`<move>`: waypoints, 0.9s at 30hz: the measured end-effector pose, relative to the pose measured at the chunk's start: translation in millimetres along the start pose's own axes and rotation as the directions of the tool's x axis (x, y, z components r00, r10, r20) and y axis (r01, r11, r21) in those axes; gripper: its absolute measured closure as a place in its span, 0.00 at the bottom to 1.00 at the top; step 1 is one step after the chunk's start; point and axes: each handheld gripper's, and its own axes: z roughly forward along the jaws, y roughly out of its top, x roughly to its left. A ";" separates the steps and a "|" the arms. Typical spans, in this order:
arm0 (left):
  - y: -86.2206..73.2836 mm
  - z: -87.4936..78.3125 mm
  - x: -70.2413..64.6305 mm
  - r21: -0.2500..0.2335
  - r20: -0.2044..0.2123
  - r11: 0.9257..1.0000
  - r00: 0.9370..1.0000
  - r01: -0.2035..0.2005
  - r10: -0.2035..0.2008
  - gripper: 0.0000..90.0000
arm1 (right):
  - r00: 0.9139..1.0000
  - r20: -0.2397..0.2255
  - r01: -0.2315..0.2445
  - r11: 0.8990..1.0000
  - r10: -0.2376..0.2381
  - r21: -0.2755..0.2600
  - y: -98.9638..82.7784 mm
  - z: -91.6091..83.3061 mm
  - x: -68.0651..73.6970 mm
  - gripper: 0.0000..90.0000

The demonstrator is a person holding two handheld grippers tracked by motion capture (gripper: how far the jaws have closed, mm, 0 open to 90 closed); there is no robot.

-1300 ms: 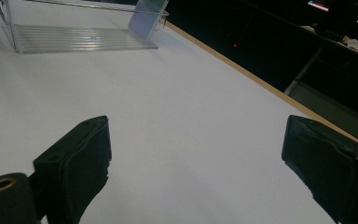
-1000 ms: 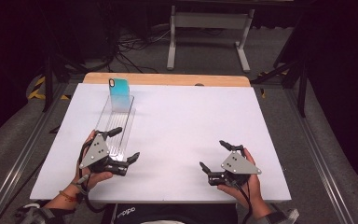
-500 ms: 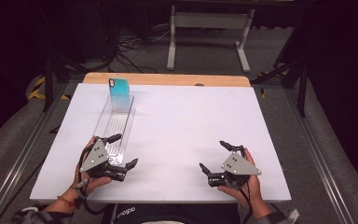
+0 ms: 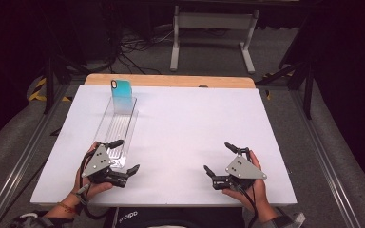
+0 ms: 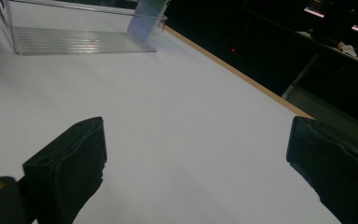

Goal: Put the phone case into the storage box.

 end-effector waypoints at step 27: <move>2.7 -3.0 1.3 -0.026 0.006 1.000 1.000 -0.005 0.006 0.04 | 1.000 0.011 0.025 0.999 -0.025 0.042 -1.4 3.6 5.7 0.07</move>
